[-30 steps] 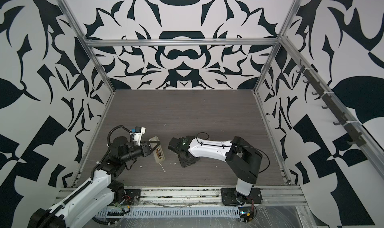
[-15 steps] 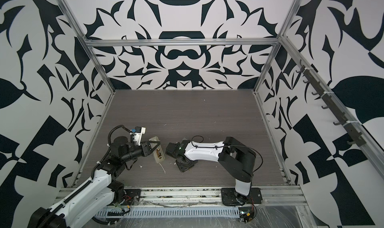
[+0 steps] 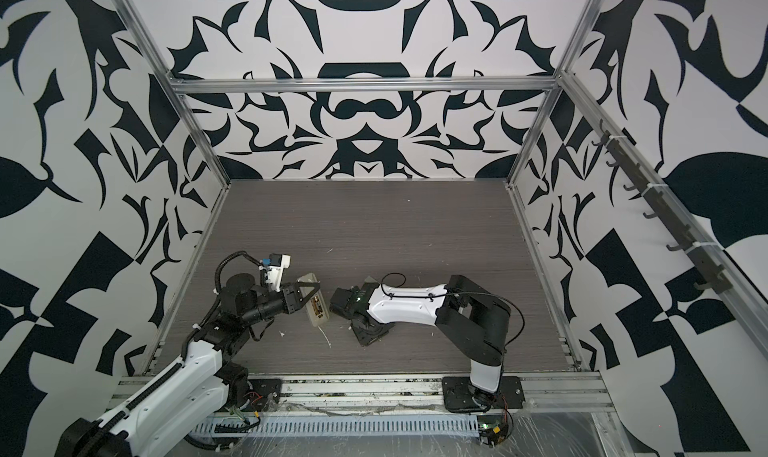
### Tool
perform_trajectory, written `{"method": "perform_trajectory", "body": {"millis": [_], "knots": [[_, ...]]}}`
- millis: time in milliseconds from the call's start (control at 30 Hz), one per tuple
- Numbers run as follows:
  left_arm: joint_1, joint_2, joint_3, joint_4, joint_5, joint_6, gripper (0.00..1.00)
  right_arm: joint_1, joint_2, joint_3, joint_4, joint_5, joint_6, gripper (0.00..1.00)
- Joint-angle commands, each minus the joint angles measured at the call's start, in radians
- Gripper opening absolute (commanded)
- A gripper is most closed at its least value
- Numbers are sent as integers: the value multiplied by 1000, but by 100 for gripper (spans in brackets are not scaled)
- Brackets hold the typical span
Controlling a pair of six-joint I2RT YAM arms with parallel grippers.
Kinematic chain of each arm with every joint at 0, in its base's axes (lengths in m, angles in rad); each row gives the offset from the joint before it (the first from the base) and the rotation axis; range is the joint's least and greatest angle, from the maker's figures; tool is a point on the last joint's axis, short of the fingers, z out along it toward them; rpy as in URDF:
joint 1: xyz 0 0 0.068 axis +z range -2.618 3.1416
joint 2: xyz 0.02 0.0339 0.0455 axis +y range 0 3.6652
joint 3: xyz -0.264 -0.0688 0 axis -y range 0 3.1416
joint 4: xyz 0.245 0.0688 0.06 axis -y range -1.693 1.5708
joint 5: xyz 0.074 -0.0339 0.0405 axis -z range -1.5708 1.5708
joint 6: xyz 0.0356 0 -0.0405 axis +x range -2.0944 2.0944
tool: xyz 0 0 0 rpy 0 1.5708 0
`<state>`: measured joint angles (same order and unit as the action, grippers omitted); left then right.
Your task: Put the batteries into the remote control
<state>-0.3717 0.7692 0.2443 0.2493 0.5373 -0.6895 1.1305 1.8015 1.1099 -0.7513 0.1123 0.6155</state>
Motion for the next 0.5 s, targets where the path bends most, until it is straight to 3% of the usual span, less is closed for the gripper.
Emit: {"method": "perform_trajectory", "body": {"millis": [0,267,467], "knots": [[-2,-1,6,18,-3,4,0,7,-7,28,-53,41,19,22],[-3,-6,6,16,-3,2,0,10,-59,29,-59,58,65,36],[-3,-11,11,7,-5,2,0,13,-104,31,-58,70,89,53]]}}
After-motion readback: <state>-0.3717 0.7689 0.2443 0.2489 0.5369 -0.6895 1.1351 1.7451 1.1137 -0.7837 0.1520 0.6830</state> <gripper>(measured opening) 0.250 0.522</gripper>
